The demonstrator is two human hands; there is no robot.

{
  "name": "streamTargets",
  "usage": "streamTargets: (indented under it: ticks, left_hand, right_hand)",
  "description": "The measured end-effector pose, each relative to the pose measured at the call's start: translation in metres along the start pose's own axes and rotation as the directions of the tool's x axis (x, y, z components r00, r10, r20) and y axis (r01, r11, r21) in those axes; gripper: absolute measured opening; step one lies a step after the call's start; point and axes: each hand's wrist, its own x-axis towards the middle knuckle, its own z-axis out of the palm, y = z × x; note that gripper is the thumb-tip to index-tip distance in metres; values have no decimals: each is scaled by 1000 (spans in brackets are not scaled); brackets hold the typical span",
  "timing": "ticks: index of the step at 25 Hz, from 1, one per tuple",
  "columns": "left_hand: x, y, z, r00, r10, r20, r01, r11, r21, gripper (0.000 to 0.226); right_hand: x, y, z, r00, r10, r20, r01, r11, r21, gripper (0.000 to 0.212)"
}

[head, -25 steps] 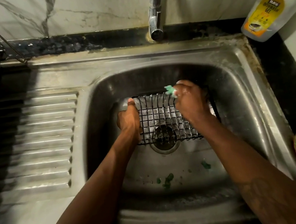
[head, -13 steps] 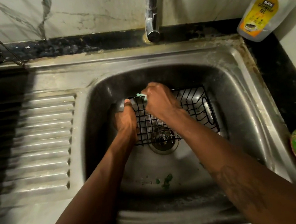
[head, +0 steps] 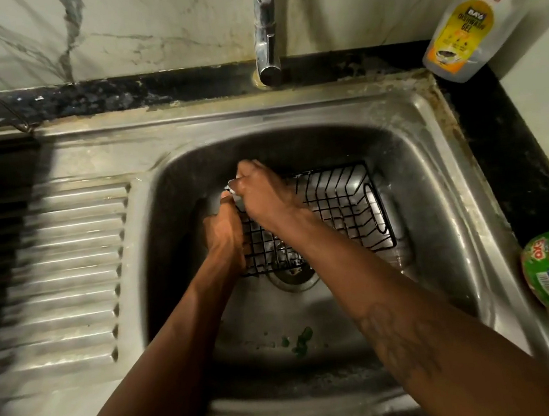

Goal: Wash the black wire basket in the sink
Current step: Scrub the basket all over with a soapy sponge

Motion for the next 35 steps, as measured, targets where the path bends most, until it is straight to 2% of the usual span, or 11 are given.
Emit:
streamTargets:
  ticks: [3,7,9,13,16,19,23,26,31,33,35]
  left_hand:
    - [1,0,-3,1000,3,28,-4,1000,15,70]
    - [1,-2,-4,999,0,39,0,1000,-1,80]
    - [-2,0,-5,999,3,33,-3,1000,-10,76]
    - [-2,1,-4,1000,-11,7,11,1000,-7,69]
    - [-3,-1,-3,1000,16,-1,-16,1000,1,82]
    - [1,-3,-1,999,40,-1,-40,999,31,96]
    - [-9,3,-1,1000,2,4,-2,999,39,71]
    - [-4,3,-2,999,-27,29,27,1000,16,67]
    - [2,0,-2,999,22,48,-21,1000,-21,75]
    - [2,-2,-1,998,26,50,-25,999,-27,81]
    - [1,-2,-1,999,-3,37,4,1000,-30,86]
  right_hand:
    - [-21,38,-10,992,-123,-26,113,964,-240,16]
    - [-61,106,-40,966,242,-92,-259,905,-339,21]
    - [-69,109,-54,897,394,-202,-442,820,-363,28]
    - [-65,90,-64,771,554,-314,-627,745,-226,24]
    - [-58,91,-63,785,559,-267,-614,759,-216,22]
    - [-43,68,-44,900,392,-194,-428,880,-208,25]
    - [-21,5,-17,974,205,-95,-213,973,-84,23]
    - [-24,18,-17,958,259,-125,-269,961,-65,20]
    - [-51,89,-38,816,511,-269,-555,823,-120,28]
    - [-46,75,-29,839,480,-257,-511,857,-69,26]
    - [-31,47,-14,920,355,-163,-354,934,36,27]
